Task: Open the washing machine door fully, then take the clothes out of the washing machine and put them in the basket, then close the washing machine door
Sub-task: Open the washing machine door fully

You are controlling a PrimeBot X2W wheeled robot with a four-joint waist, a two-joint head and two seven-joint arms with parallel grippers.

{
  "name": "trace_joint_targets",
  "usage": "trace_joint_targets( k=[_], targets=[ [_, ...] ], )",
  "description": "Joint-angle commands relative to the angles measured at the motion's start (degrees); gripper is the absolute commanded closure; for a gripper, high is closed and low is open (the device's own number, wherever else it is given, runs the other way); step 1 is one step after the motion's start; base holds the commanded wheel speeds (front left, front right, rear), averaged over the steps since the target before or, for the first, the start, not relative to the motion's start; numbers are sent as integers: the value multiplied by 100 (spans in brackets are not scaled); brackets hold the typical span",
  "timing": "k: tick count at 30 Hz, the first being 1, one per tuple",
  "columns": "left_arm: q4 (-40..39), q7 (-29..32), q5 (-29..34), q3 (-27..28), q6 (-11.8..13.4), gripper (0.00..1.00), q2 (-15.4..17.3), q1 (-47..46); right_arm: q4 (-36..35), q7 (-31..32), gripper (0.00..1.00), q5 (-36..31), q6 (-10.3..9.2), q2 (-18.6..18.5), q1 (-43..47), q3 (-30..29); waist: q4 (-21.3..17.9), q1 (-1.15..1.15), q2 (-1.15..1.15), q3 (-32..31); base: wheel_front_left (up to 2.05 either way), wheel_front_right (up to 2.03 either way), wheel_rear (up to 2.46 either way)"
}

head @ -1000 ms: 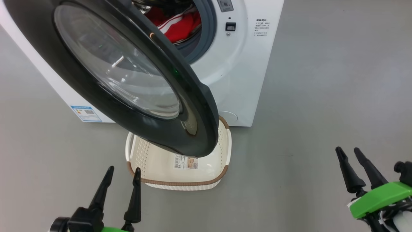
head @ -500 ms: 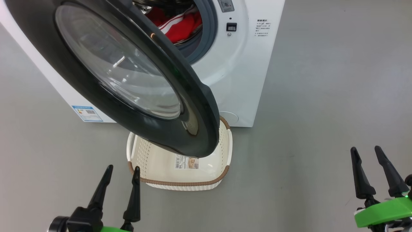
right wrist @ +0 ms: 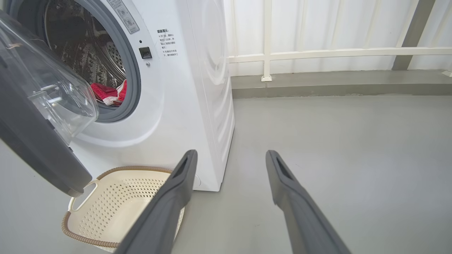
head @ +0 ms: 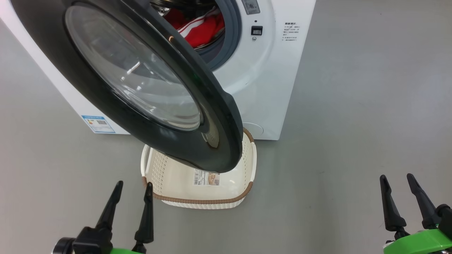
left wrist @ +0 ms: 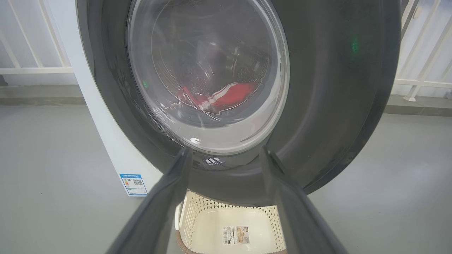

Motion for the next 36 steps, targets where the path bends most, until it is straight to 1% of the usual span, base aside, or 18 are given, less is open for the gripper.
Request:
trace_joint_targets(
  k=[1,8,11,12,14,21,25,33,36],
  targets=[
    [-164,-45,-30,168,25,0,55,-3,-153,-37,0,-57,37,-96,-15,87,0,0,0,7,0,0,0],
    [-174,-45,-35,149,35,0,55,-9,-222,-37,0,85,37,-71,-110,165,11,0,0,16,0,0,0],
    [-198,-45,-51,117,58,0,55,10,-232,-37,0,322,37,-72,-227,348,25,0,0,16,0,0,0],
    [-204,-45,-60,100,65,0,55,19,-235,-37,55,418,37,-73,-282,420,38,0,0,16,0,0,0],
    [-215,-45,-79,61,79,0,55,35,-267,-37,100,606,37,-74,-431,563,66,0,0,21,0,0,0],
    [-257,-45,-180,-110,130,0,55,85,-424,-37,100,1545,37,-78,-1163,1238,217,0,0,70,0,0,0],
    [-292,-45,-239,-229,172,0,55,111,-432,-37,100,2116,37,-154,-1665,1698,328,0,0,105,0,0,0],
    [-354,-45,-339,-415,237,0,55,14,-274,-37,100,2927,37,-572,-2542,2442,643,0,0,294,0,0,0],
    [-401,-45,-379,-472,255,0,55,-42,-149,-37,100,3275,37,-813,-2825,2866,758,0,0,404,0,0,0]
  ],
)
